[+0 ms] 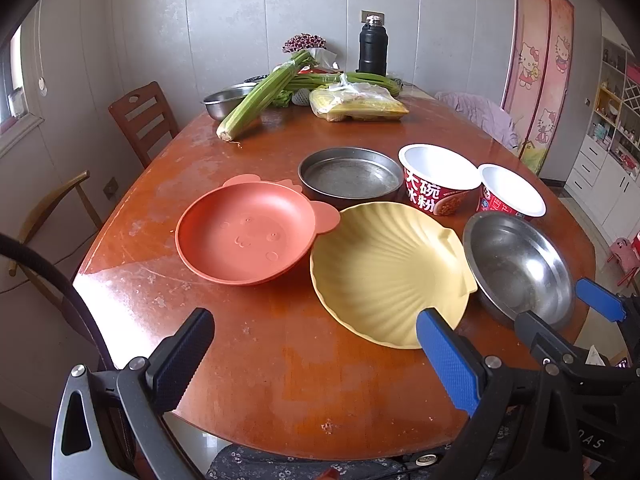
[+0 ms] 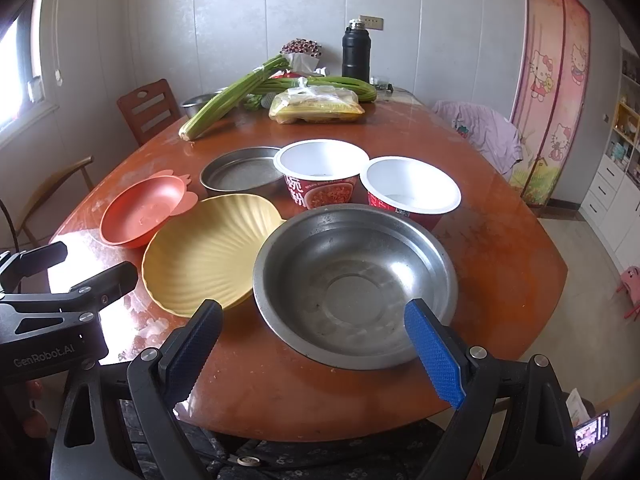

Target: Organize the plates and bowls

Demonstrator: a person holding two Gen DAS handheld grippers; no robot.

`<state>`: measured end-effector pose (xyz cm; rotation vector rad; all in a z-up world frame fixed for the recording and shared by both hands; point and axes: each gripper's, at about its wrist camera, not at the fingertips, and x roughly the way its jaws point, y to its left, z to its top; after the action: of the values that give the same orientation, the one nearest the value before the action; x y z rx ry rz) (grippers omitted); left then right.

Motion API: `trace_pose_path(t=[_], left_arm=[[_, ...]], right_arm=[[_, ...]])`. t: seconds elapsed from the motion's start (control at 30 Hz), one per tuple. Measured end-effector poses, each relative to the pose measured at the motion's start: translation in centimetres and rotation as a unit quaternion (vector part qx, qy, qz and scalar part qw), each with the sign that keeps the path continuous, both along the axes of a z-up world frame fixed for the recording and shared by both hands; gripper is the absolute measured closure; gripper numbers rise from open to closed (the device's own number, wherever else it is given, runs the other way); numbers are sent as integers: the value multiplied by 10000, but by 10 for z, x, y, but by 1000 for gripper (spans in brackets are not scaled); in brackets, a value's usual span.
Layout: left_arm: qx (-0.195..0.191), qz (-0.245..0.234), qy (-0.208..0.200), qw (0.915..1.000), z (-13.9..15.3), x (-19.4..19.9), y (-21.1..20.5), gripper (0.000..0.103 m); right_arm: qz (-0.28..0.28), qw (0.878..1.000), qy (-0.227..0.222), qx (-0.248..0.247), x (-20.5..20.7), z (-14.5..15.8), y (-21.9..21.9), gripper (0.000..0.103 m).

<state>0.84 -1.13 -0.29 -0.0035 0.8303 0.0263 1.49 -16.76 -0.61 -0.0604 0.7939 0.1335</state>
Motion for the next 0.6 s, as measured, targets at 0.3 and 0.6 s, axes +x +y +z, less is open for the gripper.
trace_pose_path(t=[0.3, 0.6], left_arm=[[-14, -22, 4, 10000, 1, 0, 1, 2], [-8, -5, 7, 10000, 1, 1, 1, 1]], right_arm=[[8, 10000, 82, 1, 2, -2, -1, 10], [-60, 9998, 165, 25, 6, -6, -3, 10]])
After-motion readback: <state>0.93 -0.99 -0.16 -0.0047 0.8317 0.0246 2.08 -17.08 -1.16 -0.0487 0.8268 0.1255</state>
